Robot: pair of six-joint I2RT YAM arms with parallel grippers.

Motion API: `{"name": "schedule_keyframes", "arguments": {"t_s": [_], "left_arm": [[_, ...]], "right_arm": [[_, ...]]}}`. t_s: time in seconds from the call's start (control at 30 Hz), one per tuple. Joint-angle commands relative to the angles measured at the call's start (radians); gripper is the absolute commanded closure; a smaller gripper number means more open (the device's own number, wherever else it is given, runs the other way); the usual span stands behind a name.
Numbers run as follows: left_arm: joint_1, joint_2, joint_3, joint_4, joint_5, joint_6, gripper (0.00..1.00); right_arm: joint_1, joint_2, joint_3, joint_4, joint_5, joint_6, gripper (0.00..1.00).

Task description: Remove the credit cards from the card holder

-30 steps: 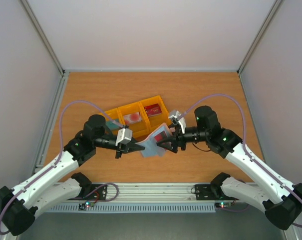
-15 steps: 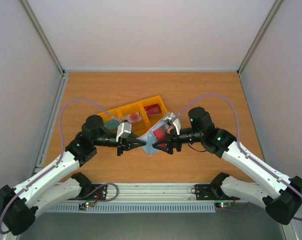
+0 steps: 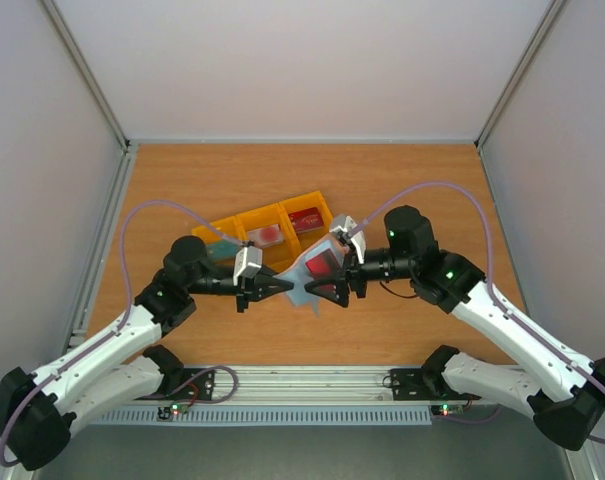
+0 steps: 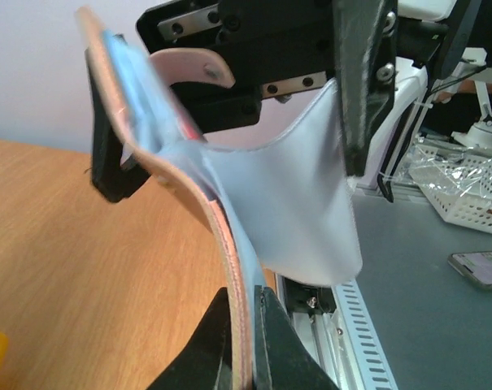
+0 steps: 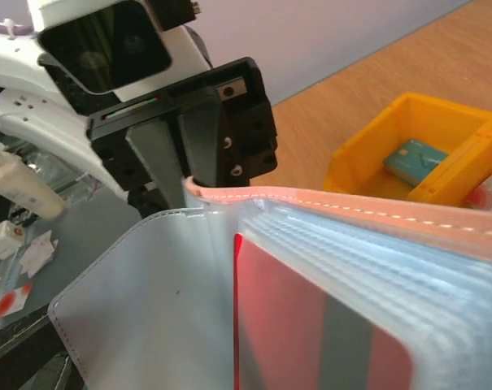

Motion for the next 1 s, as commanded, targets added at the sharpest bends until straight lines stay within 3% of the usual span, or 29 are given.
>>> {"name": "schedule_keyframes", "arguments": {"t_s": [0.0,0.13,0.4,0.63,0.77,0.87,0.97], "left_arm": [[0.002,0.003,-0.033,0.241,-0.061,-0.121,1.0],[0.002,0.0,-0.06,0.299,-0.131,-0.217,1.0],[0.002,-0.007,-0.083,0.333,-0.17,-0.231,1.0],[0.001,-0.04,-0.082,0.32,-0.064,-0.208,1.0],[0.0,-0.039,-0.068,0.304,-0.05,-0.179,1.0],[0.001,-0.035,-0.037,0.245,-0.09,-0.181,1.0],[0.0,-0.028,0.016,0.041,-0.254,-0.225,1.0]], "right_arm": [[0.032,0.056,0.026,0.085,0.006,0.015,0.02],[0.071,0.101,0.081,0.082,0.011,-0.006,0.02],[0.077,0.077,0.128,0.005,-0.016,-0.037,0.01],[0.055,-0.103,0.106,-0.122,0.148,-0.135,0.02],[0.052,-0.032,0.154,-0.206,0.291,-0.116,0.07],[0.052,0.045,0.183,-0.252,0.307,-0.1,0.1],[0.053,0.042,0.164,-0.194,0.247,-0.091,0.08]]}}
